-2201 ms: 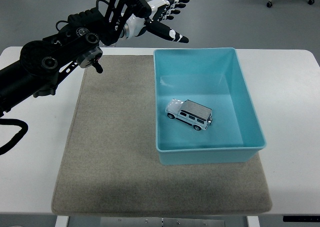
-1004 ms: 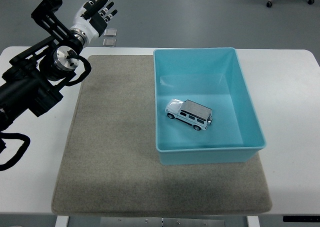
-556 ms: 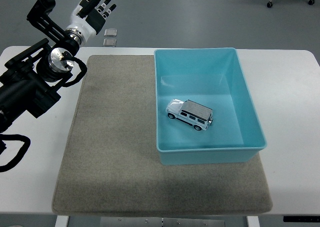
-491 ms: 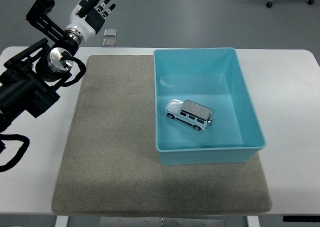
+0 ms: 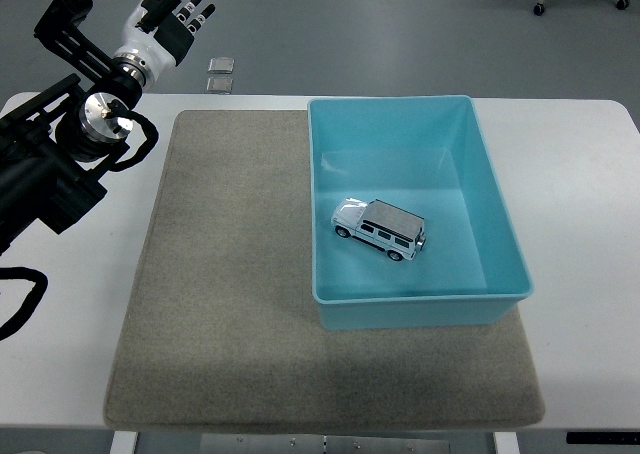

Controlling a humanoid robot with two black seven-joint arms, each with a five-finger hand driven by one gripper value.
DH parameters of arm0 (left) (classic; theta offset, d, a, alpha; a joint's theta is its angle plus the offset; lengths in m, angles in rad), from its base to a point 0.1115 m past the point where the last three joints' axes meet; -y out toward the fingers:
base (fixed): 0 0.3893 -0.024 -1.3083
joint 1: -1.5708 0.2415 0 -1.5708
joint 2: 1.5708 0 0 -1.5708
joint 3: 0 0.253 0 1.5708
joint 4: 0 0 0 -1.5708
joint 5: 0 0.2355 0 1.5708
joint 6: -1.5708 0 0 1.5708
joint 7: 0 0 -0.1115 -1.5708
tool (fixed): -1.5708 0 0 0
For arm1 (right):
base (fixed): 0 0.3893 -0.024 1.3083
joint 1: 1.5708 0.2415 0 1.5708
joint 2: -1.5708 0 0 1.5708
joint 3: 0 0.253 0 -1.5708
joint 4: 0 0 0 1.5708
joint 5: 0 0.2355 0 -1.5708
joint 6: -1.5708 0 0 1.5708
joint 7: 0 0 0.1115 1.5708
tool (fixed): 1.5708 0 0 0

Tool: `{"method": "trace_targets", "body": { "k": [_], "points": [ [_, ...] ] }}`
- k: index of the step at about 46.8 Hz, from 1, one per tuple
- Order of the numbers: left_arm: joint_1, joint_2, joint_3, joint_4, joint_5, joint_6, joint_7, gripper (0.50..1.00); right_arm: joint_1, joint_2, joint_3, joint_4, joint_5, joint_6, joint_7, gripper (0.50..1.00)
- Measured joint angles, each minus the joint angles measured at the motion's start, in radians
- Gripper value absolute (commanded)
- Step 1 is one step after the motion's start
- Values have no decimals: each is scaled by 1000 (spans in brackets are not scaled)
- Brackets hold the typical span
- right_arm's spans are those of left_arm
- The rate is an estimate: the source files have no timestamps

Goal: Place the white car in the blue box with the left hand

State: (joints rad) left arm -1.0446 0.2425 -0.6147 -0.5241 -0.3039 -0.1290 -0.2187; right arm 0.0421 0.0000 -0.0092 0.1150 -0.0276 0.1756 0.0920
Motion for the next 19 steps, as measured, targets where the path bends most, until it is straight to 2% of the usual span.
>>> {"method": "trace_targets", "body": {
  "k": [19],
  "points": [
    [34, -5, 0, 1, -1, -11, -1, 996, 1, 0, -3, 1, -4, 1, -4, 936]
  ]
}}
